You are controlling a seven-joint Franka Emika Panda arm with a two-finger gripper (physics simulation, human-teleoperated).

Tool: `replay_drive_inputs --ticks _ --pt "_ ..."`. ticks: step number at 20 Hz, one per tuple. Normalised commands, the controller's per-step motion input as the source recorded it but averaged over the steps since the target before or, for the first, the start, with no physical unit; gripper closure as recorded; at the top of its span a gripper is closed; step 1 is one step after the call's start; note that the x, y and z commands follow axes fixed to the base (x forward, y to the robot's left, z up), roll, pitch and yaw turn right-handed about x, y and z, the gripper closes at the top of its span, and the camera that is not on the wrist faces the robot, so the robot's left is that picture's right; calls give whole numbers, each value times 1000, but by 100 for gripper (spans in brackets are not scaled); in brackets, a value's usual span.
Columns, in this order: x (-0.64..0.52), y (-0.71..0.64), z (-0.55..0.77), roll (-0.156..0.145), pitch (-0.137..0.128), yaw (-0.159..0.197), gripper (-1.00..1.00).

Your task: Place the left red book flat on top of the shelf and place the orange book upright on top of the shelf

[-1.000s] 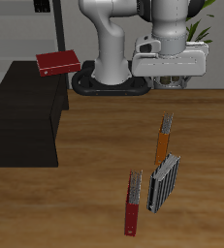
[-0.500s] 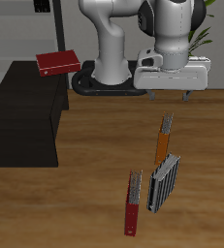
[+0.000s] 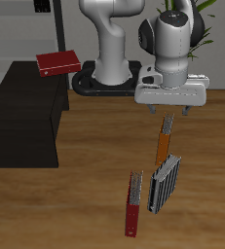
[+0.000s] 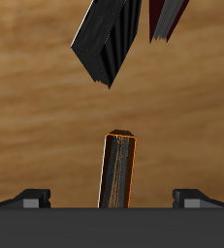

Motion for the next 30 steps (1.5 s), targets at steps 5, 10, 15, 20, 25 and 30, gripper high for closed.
replay_drive_inputs --ticks 5,10,15,20,25,30 --pt "90 -83 -311 -18 45 -7 -100" --pt "-3 -74 -317 -15 42 -10 -100" --pt "21 -33 -283 -8 46 22 -100" --pt "-4 112 -237 36 51 -8 100" --pt "30 -4 7 13 3 -12 100" --pt "-78 -19 267 6 -30 8 100"
